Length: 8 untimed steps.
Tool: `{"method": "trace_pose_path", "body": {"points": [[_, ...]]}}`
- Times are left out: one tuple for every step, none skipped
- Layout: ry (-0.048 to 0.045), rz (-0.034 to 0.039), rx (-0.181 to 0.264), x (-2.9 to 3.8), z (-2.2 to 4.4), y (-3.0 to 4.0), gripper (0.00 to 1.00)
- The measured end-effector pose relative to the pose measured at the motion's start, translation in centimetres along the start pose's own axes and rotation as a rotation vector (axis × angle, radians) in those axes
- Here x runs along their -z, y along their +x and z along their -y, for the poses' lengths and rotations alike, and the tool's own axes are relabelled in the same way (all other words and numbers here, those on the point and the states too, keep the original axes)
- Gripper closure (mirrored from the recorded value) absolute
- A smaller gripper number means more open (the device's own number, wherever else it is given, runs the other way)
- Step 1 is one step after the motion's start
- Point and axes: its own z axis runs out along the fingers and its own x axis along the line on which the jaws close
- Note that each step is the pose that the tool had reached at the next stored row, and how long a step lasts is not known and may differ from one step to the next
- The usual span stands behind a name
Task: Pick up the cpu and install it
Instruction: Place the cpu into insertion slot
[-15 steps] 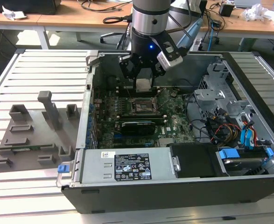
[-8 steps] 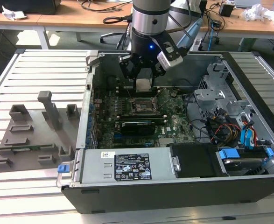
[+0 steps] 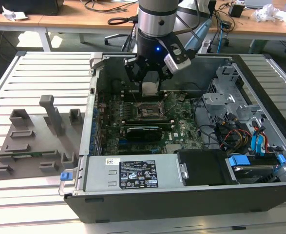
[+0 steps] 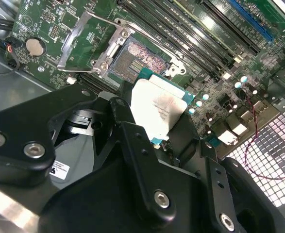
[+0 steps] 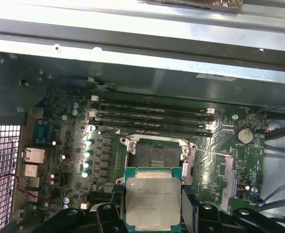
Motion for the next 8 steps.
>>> {"method": "trace_pose_path", "body": {"points": [[0.0002, 0.0003, -0.007, 0.00, 0.00, 0.00, 0.45], [0.0007, 0.0009, -0.022, 0.00, 0.00, 0.00, 0.45], [0.0008, 0.0013, -0.031, 0.00, 0.00, 0.00, 0.45], [0.0010, 0.0016, -0.039, 0.00, 0.00, 0.00, 0.45], [0.0011, 0.0022, -0.051, 0.00, 0.00, 0.00, 0.45], [0.0013, 0.0028, -0.065, 0.00, 0.00, 0.00, 0.45], [0.0015, 0.0033, -0.078, 0.00, 0.00, 0.00, 0.45], [0.0021, 0.0051, -0.120, 0.00, 0.00, 0.00, 0.45]]}}
